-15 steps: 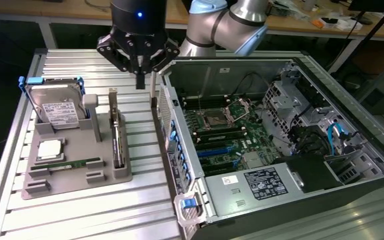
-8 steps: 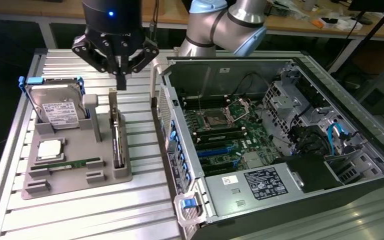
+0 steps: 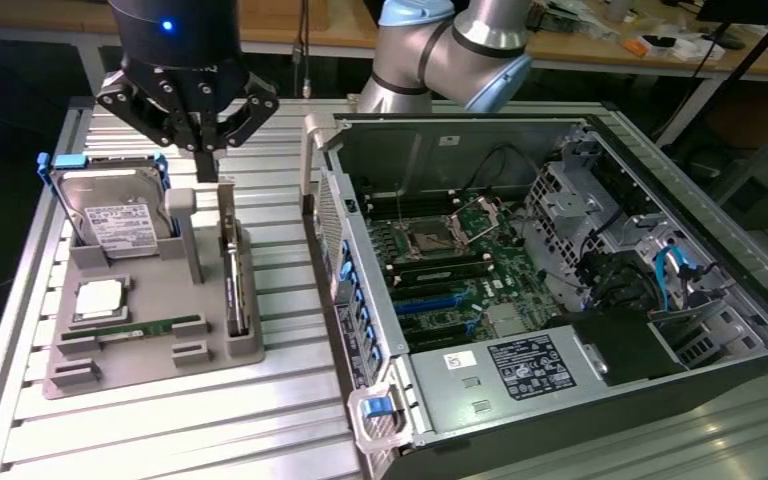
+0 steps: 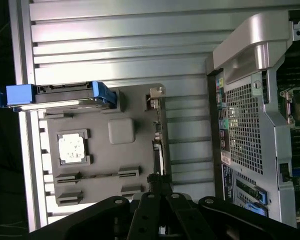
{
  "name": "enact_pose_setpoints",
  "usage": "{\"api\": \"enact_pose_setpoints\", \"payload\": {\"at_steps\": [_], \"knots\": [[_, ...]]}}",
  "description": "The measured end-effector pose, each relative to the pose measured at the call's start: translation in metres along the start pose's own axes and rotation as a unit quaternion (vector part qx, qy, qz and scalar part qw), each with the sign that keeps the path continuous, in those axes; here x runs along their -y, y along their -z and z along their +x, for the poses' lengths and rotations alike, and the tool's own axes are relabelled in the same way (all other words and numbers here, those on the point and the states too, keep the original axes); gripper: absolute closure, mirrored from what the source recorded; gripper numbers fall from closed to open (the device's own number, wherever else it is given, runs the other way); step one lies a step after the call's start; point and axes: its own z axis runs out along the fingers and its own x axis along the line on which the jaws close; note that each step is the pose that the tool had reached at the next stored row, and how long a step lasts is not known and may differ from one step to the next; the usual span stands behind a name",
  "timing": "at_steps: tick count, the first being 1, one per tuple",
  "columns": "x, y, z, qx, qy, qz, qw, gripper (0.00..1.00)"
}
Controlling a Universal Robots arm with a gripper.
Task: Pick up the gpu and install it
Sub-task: 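Reach for the gpu, then pick up the gpu and move the gpu toward the slot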
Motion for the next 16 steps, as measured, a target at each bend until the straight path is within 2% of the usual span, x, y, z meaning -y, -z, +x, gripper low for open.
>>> {"api": "enact_pose_setpoints", "payload": {"at_steps": [16], "knots": [[0.0,0.0001,-0.0001,-0.0002,-0.001,0.0,1.0,0.89]]}}
